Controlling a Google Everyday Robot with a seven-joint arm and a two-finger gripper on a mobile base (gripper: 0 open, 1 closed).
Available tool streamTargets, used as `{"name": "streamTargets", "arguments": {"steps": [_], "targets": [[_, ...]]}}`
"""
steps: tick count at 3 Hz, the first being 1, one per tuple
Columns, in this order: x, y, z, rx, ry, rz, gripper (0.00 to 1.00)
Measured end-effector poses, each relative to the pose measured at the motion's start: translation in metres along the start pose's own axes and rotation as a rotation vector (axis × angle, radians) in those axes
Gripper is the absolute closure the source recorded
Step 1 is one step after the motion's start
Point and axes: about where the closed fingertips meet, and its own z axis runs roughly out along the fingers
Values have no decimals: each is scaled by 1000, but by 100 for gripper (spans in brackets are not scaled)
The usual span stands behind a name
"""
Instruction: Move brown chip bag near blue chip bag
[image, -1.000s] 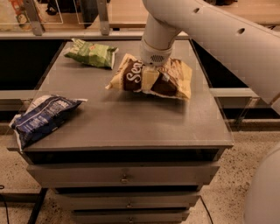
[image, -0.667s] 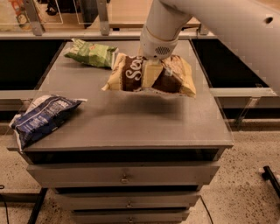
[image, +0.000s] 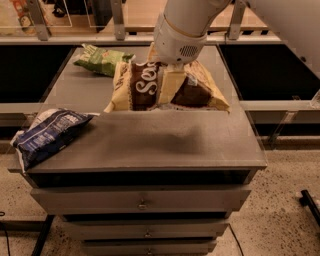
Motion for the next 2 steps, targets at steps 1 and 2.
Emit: {"name": "streamTargets", "arguments": {"steps": [1, 2], "targets": [[-28, 18, -6, -9, -35, -51, 100], [-52, 27, -6, -8, -52, -84, 100]]}}
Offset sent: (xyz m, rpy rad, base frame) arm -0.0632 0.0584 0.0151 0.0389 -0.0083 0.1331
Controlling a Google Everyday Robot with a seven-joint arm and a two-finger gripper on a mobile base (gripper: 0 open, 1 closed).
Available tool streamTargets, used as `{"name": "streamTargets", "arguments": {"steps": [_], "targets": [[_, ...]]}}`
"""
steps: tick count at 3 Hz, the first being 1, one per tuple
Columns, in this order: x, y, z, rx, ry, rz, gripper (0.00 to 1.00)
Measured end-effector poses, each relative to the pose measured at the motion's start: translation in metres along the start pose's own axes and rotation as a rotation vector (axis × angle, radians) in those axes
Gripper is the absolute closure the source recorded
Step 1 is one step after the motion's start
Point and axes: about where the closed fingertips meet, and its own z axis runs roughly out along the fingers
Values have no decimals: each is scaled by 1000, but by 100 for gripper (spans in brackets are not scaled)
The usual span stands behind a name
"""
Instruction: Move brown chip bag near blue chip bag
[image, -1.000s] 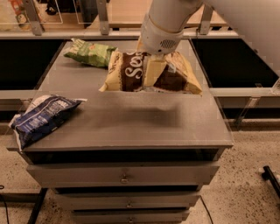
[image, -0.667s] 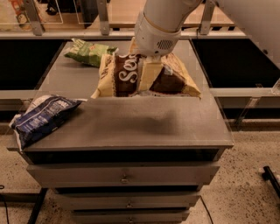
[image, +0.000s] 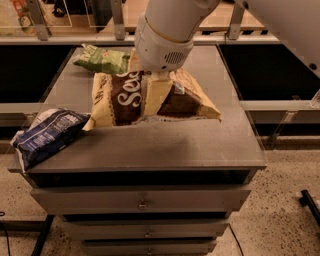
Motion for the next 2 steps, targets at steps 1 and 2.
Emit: {"name": "streamTargets", "arguments": {"steps": [1, 2], "targets": [[-21, 0, 6, 6, 9, -24, 100], [-38, -8, 16, 13, 22, -30, 100]]}}
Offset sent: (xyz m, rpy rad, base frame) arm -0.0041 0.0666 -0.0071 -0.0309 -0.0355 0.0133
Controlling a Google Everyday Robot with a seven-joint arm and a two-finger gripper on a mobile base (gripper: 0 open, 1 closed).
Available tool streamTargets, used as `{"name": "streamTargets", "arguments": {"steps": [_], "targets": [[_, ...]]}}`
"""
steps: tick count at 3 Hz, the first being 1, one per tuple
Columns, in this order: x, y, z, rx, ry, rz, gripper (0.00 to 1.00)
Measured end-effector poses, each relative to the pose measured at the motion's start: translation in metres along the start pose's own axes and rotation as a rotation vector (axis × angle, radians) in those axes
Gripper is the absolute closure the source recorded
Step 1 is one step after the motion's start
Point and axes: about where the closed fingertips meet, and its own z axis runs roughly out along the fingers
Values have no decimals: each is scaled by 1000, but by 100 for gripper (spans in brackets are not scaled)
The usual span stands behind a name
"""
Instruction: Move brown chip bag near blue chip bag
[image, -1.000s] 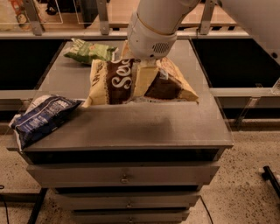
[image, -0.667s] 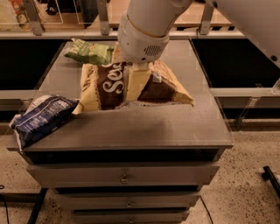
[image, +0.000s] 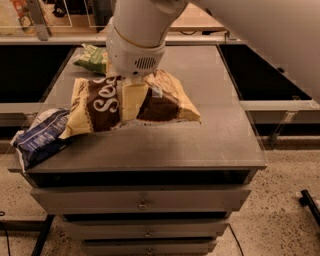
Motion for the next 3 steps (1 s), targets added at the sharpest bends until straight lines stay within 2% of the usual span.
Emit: {"name": "streamTargets", "arguments": {"steps": [2, 3], "targets": [[-21, -18, 16, 7, -5, 16, 100], [-25, -26, 22, 4, -9, 34, 83]]}}
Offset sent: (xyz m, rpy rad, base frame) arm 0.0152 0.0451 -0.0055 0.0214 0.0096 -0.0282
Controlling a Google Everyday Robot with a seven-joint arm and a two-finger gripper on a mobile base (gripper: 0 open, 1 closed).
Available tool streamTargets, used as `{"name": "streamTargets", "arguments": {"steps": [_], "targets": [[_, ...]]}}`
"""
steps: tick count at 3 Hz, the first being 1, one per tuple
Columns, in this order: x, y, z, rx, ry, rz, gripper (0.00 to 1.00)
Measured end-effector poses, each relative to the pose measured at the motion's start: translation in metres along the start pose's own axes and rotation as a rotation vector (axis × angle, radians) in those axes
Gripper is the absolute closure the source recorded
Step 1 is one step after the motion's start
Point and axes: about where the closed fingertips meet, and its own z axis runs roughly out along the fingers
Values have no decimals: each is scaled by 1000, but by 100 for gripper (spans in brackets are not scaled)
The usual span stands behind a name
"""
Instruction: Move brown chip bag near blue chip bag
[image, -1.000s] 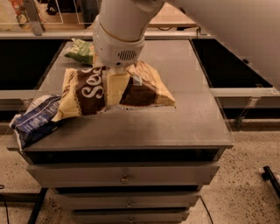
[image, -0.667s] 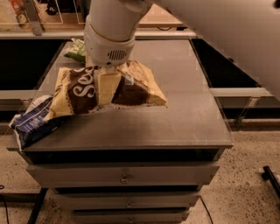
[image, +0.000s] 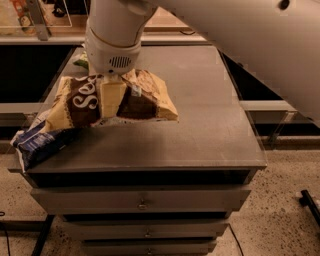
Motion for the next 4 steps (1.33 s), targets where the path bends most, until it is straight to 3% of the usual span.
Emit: {"name": "streamTargets", "arguments": {"steps": [3, 4], "targets": [[-1, -15, 10, 4, -9, 48, 13], [-2, -14, 10, 4, -9, 46, 0]]}}
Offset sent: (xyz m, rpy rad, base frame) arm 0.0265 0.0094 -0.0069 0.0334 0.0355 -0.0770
